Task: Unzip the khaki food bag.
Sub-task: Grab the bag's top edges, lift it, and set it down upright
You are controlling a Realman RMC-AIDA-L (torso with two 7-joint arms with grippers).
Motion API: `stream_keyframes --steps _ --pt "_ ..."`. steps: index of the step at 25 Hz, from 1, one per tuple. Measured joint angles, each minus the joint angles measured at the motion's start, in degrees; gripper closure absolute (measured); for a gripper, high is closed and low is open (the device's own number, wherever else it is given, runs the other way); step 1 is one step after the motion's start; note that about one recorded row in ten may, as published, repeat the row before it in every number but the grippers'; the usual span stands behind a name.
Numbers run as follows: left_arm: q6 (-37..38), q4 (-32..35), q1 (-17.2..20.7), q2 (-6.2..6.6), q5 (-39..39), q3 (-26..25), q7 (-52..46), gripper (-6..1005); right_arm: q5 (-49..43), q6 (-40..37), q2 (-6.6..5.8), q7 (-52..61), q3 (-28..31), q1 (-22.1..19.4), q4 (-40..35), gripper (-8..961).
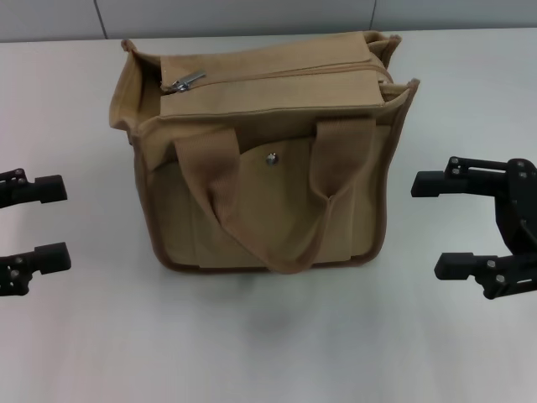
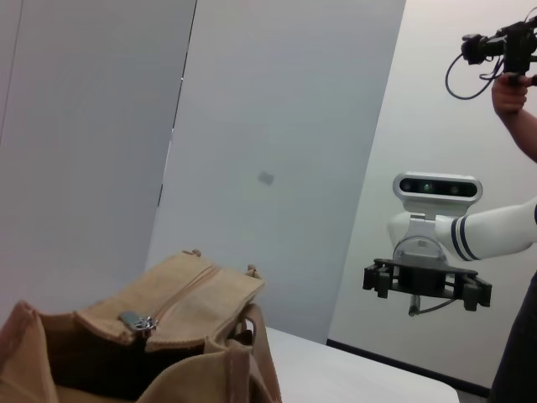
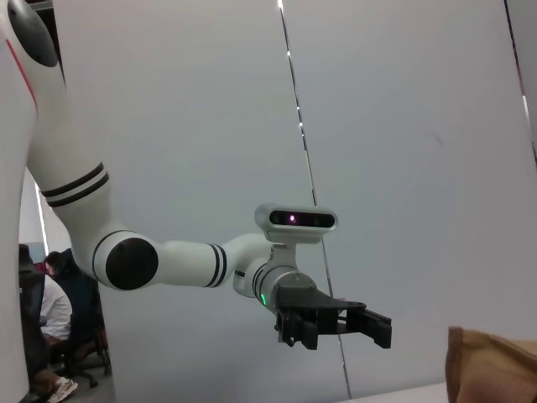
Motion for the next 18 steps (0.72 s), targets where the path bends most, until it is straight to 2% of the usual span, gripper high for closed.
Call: stream_keyframes --steps 3,7,9,10,12,13,14,15,16,18 --pt "-0.3 -0.1 -0.3 -1.12 -0.1 -0.3 -0.4 169 0.0 0.4 0.14 0.0 0.0 0.0 0.1 143" --pt "-0.6 -0.2 -0.8 -1.81 0.1 -0.4 -0.2 171 0.2 1.1 0.95 0.0 0.1 0.1 0.4 143" --pt "-1.3 -0.4 -1.9 -3.79 0.4 -0.6 1.1 172 0.6 1.1 2.04 0.1 0.3 0.2 0.2 143" --pt "-1.3 -0.4 -1.9 -3.79 0.4 -0.6 1.1 172 0.6 1.1 2.04 0.1 0.3 0.2 0.2 143" --pt "-1.7 -0.4 -2.3 -4.58 0.4 -0.6 1.8 174 0.6 1.3 3.0 0.1 0.2 0.4 0.2 143" --pt "-1.7 -0.4 -2.3 -4.58 0.4 -0.6 1.8 174 0.6 1.3 3.0 0.1 0.2 0.4 0.2 143" --pt "-1.8 -0.5 -2.5 -5.0 0.5 -0.6 2.0 175 0.4 1.5 3.64 0.0 0.1 0.7 0.4 143" --pt "-1.8 -0.5 -2.5 -5.0 0.5 -0.6 2.0 175 0.4 1.5 3.64 0.0 0.1 0.7 0.4 143" --pt "-1.8 -0.5 -2.6 -5.19 0.5 -0.6 2.2 176 0.1 2.0 4.34 -0.2 0.0 0.9 0.5 143" --pt "-1.8 -0.5 -2.6 -5.53 0.5 -0.5 2.4 177 -0.1 2.4 4.73 -0.4 0.0 0.9 0.5 143"
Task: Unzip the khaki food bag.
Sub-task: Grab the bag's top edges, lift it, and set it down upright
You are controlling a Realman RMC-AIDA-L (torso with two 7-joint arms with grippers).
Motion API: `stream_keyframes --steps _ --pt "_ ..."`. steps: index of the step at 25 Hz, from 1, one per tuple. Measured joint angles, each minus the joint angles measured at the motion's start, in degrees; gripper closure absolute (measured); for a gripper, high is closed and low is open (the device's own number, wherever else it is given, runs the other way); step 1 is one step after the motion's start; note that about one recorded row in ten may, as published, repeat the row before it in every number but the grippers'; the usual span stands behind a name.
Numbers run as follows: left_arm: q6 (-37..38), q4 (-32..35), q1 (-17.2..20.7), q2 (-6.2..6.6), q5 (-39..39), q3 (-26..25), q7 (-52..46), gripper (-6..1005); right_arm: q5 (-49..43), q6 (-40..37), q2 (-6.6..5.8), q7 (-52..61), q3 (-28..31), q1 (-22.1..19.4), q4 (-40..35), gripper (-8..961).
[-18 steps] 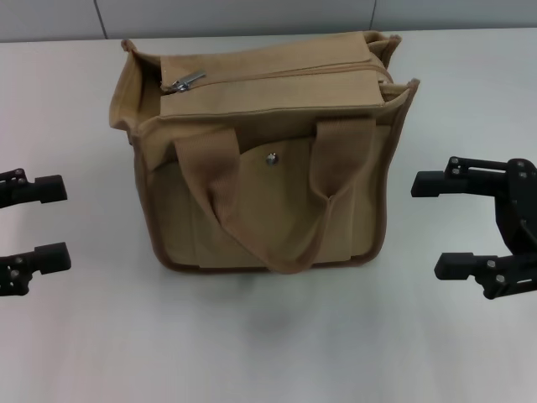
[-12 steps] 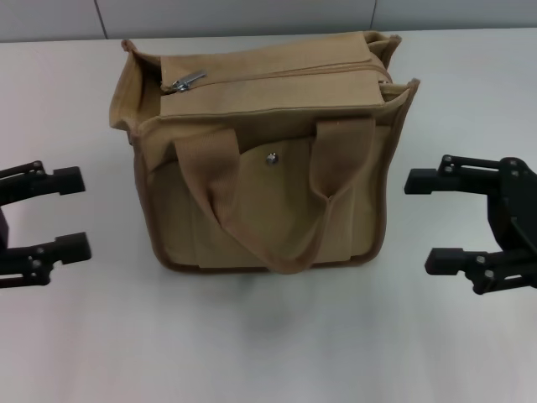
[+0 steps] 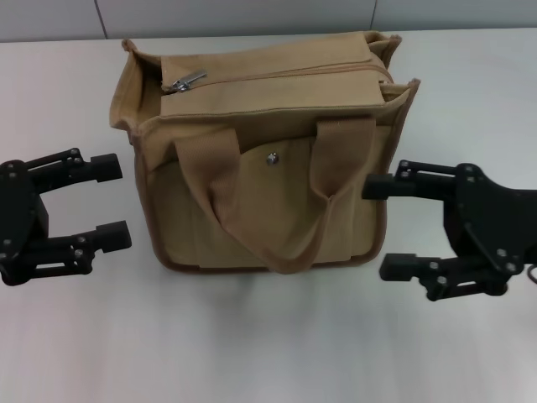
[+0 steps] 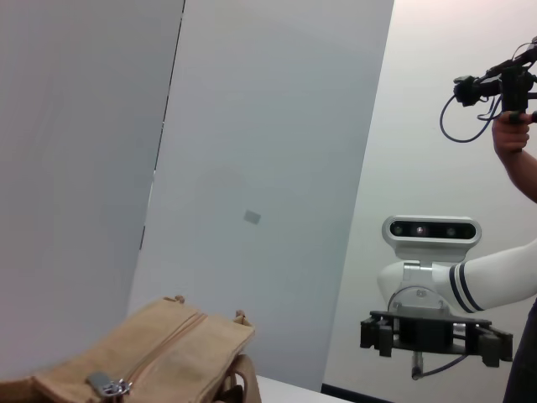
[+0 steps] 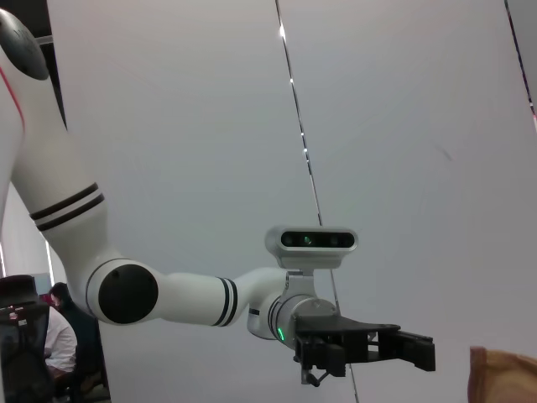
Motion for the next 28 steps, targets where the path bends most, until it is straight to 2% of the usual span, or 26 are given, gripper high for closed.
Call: stream_keyframes --steps 1,12,17,19,28 --pt "0.0 0.0 0.0 -0.16 0.0 0.1 0.1 177 -0.2 0.5 0.33 -0.1 0.0 0.0 0.0 143" --pt "-0.1 0.4 -1.0 -0.48 -0.2 -0.4 -1.9 183 -0.3 2.6 0.69 -0.9 0.6 -1.0 0.4 143" --pt "-0.8 1.4 -4.1 -0.15 0.0 -1.8 -5.7 186 0.9 9.7 0.87 -3.4 4.5 -3.6 1.4 143" --pt "-1.1 1.9 -5.8 -0.07 0.0 -2.7 -6.7 187 0.9 13.8 0.94 -7.7 7.6 -4.3 4.3 143" --pt "-2.1 1.9 -6.9 -0.32 0.1 -2.4 -6.4 192 0.8 20.4 0.86 -11.4 8.8 -5.9 6.2 143"
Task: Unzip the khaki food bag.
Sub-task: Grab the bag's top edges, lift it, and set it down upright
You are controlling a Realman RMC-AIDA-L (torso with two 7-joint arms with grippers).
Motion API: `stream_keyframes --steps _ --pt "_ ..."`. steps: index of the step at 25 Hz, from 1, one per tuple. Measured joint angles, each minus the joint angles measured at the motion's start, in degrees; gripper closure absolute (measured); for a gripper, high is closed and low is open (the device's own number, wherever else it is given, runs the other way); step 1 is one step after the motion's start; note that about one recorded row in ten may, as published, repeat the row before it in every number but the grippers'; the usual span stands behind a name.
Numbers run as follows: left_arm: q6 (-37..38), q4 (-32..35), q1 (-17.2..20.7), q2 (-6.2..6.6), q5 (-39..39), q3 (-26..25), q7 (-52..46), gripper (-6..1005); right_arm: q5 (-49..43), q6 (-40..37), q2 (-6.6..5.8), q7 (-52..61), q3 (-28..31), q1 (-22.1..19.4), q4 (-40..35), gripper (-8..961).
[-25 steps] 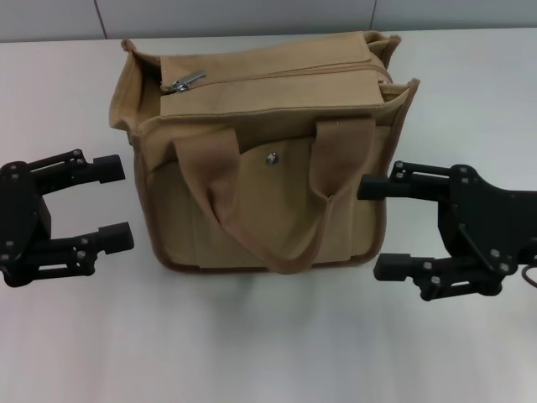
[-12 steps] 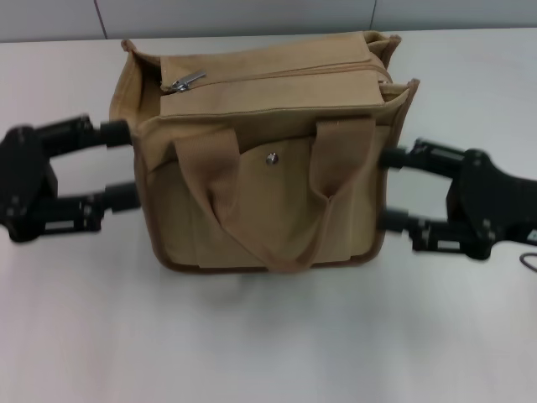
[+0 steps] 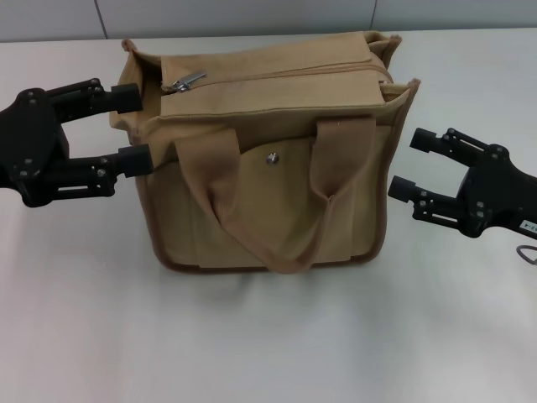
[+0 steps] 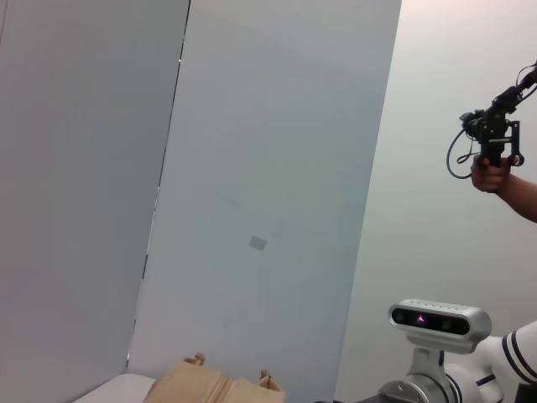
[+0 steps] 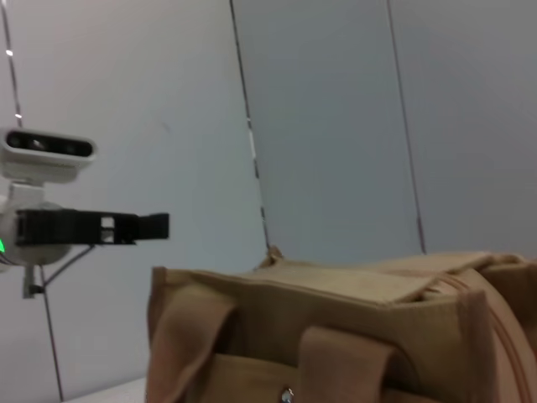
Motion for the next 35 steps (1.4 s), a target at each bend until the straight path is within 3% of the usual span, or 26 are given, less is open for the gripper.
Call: stream_keyframes --steps 35 --pt "0.0 -0.2 -0.4 -0.39 1.5 0.1 0.2 211 0.0 2.7 0.07 -0.1 -0.5 0.6 0.3 144"
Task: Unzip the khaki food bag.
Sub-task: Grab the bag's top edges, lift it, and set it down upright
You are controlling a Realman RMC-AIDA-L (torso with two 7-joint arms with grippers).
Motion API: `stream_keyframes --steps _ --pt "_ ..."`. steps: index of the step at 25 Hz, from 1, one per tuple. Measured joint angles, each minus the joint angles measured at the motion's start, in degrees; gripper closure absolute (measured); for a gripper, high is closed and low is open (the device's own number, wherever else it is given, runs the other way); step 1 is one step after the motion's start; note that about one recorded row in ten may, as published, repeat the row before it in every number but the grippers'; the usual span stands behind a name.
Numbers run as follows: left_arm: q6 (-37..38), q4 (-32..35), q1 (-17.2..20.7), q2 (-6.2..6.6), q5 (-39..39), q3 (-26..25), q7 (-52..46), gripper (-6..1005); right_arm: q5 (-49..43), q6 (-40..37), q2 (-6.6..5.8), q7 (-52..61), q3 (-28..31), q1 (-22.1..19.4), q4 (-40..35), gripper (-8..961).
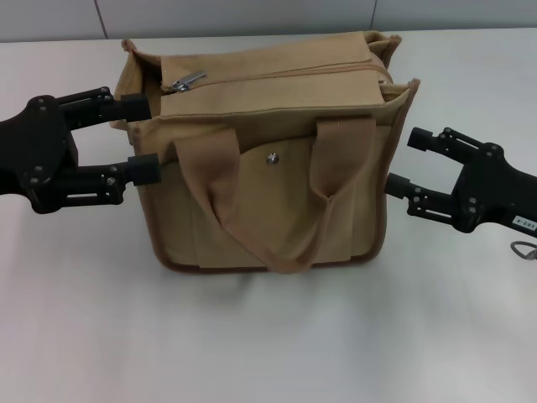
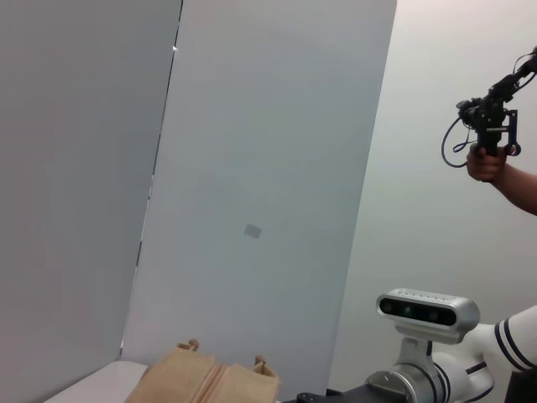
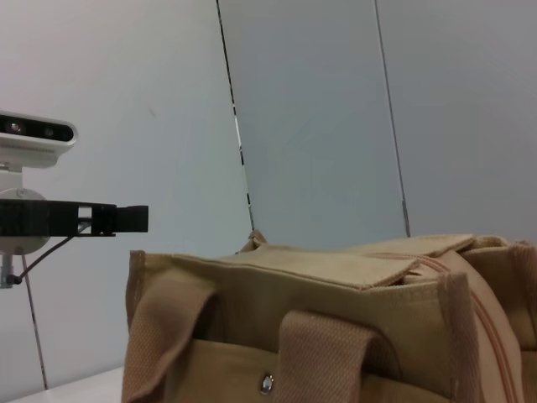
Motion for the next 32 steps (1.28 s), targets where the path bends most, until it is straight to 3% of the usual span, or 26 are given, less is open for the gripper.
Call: stream_keyframes --steps 32 --pt "-0.1 0.0 0.2 0.44 -0.1 0.0 0.1 229 0.0 0.0 0.0 0.0 0.0 1.4 0.0 144"
